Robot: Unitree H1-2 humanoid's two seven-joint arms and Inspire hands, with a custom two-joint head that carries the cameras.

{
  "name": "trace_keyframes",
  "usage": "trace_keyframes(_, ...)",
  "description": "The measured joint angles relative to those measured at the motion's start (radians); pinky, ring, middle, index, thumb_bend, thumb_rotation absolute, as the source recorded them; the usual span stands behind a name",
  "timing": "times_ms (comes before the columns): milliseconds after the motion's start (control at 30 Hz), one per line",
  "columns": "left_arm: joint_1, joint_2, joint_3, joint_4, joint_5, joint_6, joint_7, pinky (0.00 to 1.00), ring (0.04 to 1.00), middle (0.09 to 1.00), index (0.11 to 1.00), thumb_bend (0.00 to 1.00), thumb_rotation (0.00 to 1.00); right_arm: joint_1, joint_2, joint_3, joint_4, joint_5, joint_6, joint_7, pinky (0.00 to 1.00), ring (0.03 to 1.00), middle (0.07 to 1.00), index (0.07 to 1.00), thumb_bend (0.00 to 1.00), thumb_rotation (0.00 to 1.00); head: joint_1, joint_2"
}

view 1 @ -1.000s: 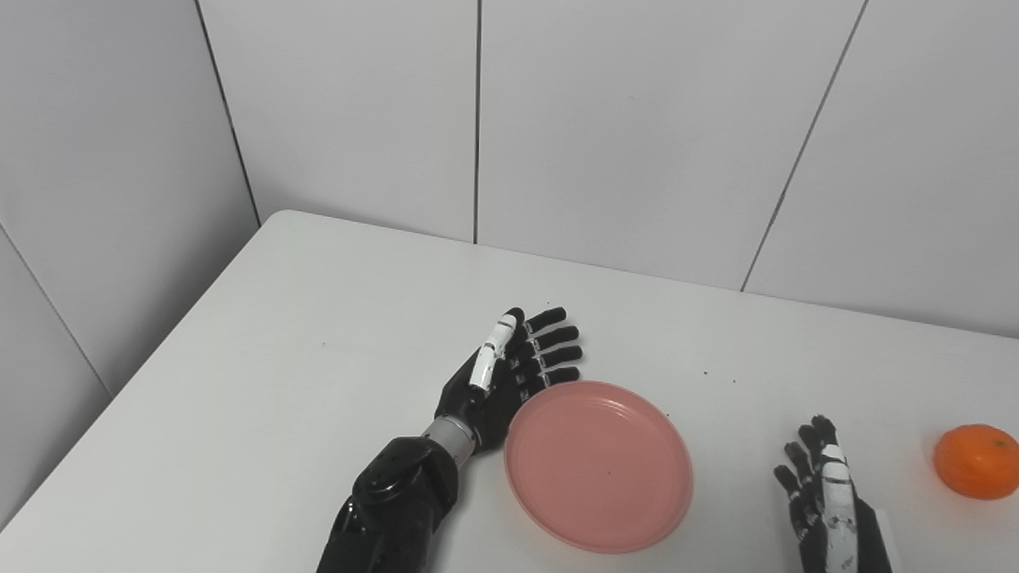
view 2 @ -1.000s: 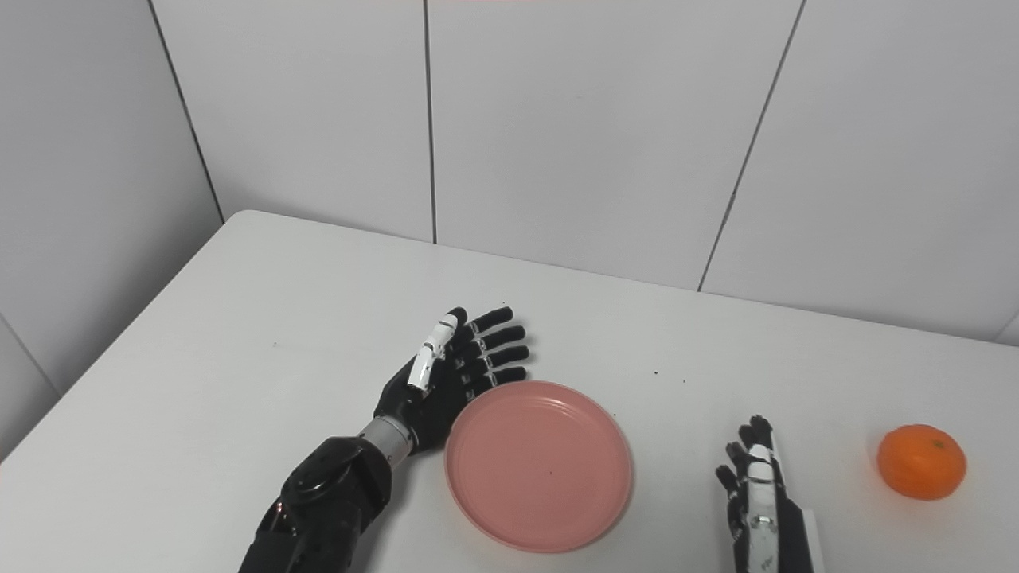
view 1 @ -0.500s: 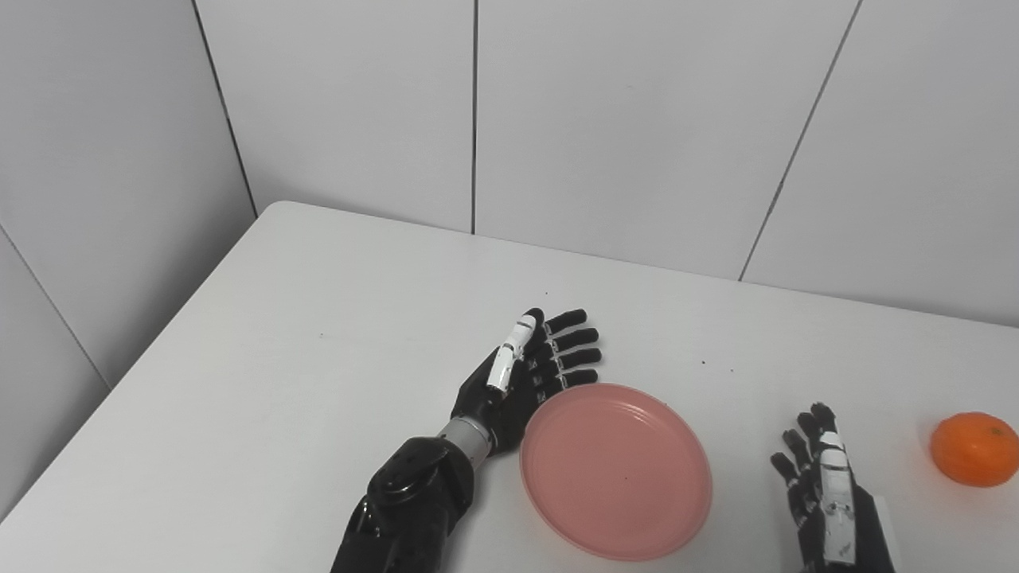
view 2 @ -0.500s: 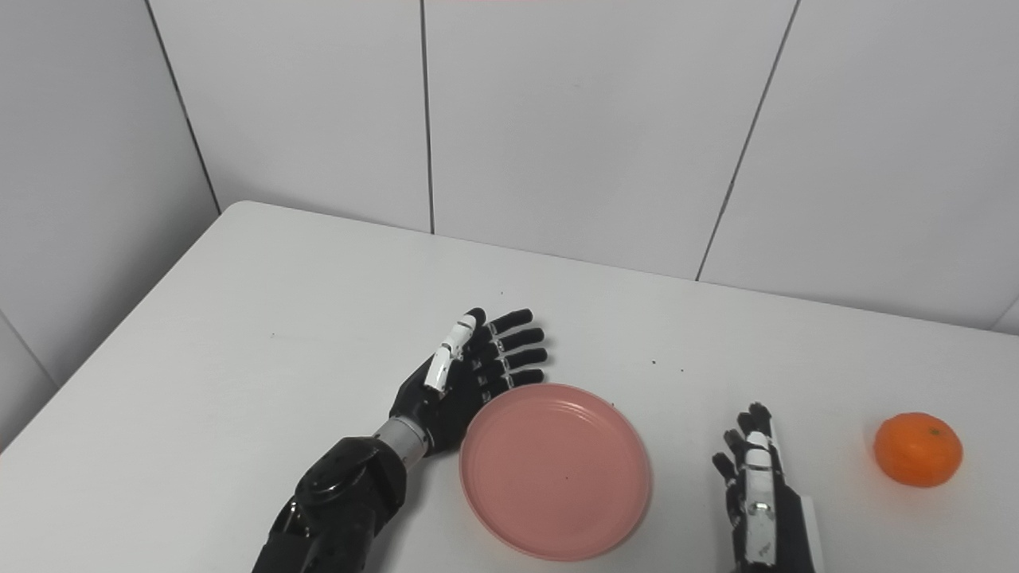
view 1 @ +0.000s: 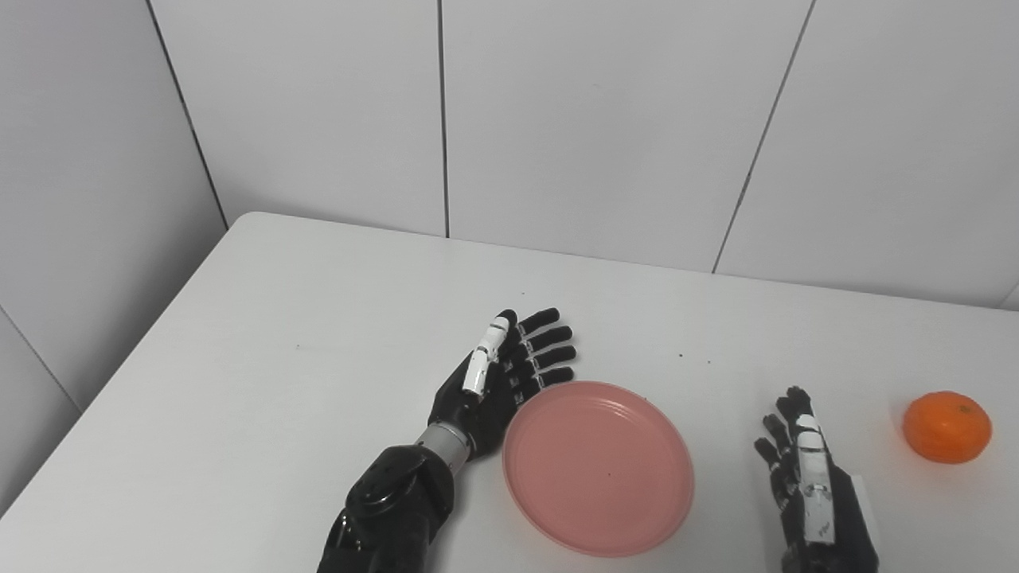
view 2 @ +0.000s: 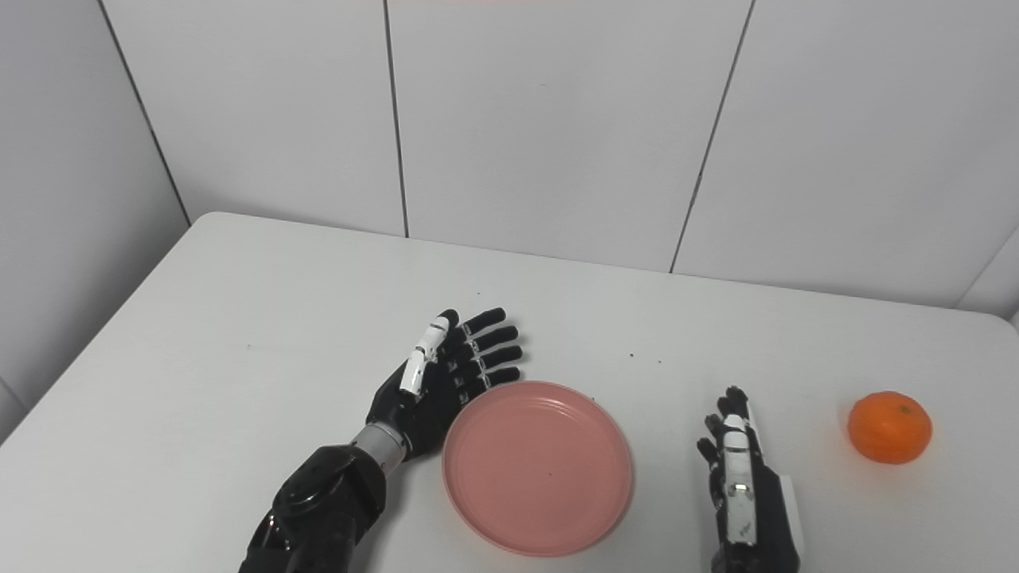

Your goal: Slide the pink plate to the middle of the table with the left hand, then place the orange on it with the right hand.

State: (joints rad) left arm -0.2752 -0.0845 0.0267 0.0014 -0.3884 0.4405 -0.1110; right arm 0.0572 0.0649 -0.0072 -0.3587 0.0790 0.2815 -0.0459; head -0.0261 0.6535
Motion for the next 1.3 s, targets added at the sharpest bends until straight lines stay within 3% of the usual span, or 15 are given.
trace_keyframes(367, 0.003, 0.0, 0.023, -0.001, -0.001, -0.002, -0.018, 0.76, 0.787, 0.796, 0.786, 0.32, 1.0, -0.015, -0.001, -0.001, 0.001, -0.016, 0.0, -0.008, 0.92, 0.934, 0.953, 0.953, 0.3, 1.0, -0.077, -0.006)
trace_keyframes(600, 0.003, 0.001, 0.042, 0.017, -0.001, -0.028, -0.046, 0.76, 0.795, 0.806, 0.792, 0.34, 1.0, -0.054, -0.027, -0.01, 0.001, -0.034, -0.004, -0.007, 0.89, 0.929, 0.95, 0.95, 0.34, 1.0, -0.155, -0.014)
trace_keyframes(867, 0.003, 0.008, 0.049, 0.038, -0.001, -0.067, -0.068, 0.75, 0.786, 0.795, 0.786, 0.34, 1.0, -0.075, -0.051, -0.033, -0.007, -0.065, -0.019, -0.01, 0.88, 0.914, 0.935, 0.933, 0.37, 0.99, -0.184, -0.015)
trace_keyframes(1033, 0.004, 0.008, 0.054, 0.037, -0.001, -0.067, -0.066, 0.75, 0.79, 0.801, 0.792, 0.33, 1.0, -0.108, -0.102, -0.042, -0.037, -0.166, -0.021, -0.016, 0.84, 0.878, 0.905, 0.905, 0.38, 0.87, -0.251, -0.023)
trace_keyframes(1100, 0.006, 0.008, 0.058, 0.038, -0.008, -0.067, -0.067, 0.75, 0.793, 0.804, 0.797, 0.33, 1.0, -0.122, -0.14, -0.043, -0.053, -0.218, -0.021, -0.015, 0.82, 0.873, 0.9, 0.902, 0.39, 0.82, -0.314, -0.034)
trace_keyframes(1167, 0.009, 0.011, 0.062, 0.039, -0.02, -0.071, -0.072, 0.76, 0.798, 0.809, 0.804, 0.33, 1.0, -0.133, -0.178, -0.049, -0.059, -0.254, -0.021, -0.014, 0.83, 0.887, 0.902, 0.902, 0.44, 0.77, -0.314, -0.034)
trace_keyframes(1300, 0.01, 0.02, 0.072, 0.055, -0.033, -0.085, -0.095, 0.78, 0.804, 0.811, 0.807, 0.33, 1.0, -0.139, -0.235, -0.05, -0.063, -0.381, -0.021, -0.016, 0.76, 0.842, 0.865, 0.874, 0.55, 0.81, -0.379, -0.054)
